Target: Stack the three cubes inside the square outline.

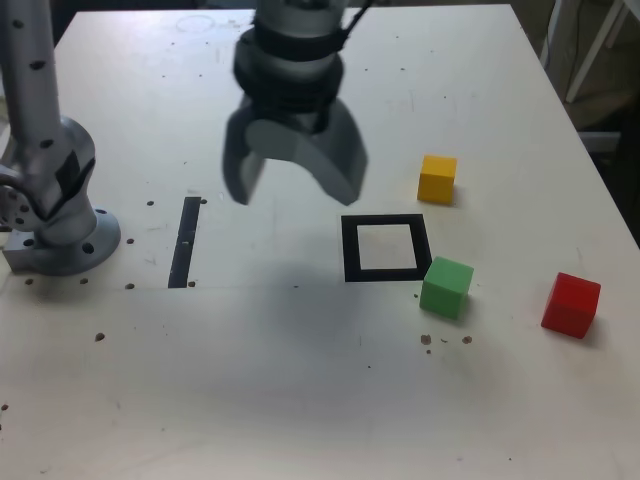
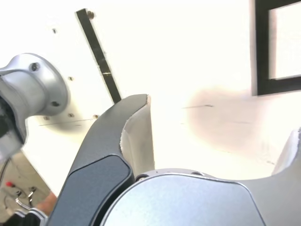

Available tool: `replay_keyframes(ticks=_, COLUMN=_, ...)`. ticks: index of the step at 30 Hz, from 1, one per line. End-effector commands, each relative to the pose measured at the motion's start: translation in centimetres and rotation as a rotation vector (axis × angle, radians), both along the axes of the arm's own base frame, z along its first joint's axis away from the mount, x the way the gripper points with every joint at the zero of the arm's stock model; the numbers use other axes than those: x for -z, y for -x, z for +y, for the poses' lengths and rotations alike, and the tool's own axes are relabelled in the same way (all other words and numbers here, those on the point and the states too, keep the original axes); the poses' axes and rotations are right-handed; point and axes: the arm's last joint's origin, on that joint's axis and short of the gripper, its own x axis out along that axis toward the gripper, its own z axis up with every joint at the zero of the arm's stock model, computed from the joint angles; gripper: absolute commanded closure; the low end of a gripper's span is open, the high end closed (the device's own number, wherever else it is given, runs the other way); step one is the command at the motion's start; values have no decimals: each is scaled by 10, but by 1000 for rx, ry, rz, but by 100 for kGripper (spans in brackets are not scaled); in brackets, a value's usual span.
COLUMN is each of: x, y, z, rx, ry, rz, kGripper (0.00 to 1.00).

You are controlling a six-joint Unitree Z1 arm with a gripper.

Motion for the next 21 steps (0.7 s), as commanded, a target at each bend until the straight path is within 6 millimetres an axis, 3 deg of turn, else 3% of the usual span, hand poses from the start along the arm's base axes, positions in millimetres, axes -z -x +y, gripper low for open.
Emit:
replay_keyframes(ticks=1, x=-3, y=-11, z=-3, rx=8, ry=-1, rz=3, kGripper=1)
replay_keyframes(ticks=8, x=-10, y=-48, z=-10, rx=28, ry=4, rz=-16, kGripper=1)
replay_keyframes(ticks=21, x=-18, y=-94, z=-29, rx=75, ry=17, rz=-111, kGripper=0)
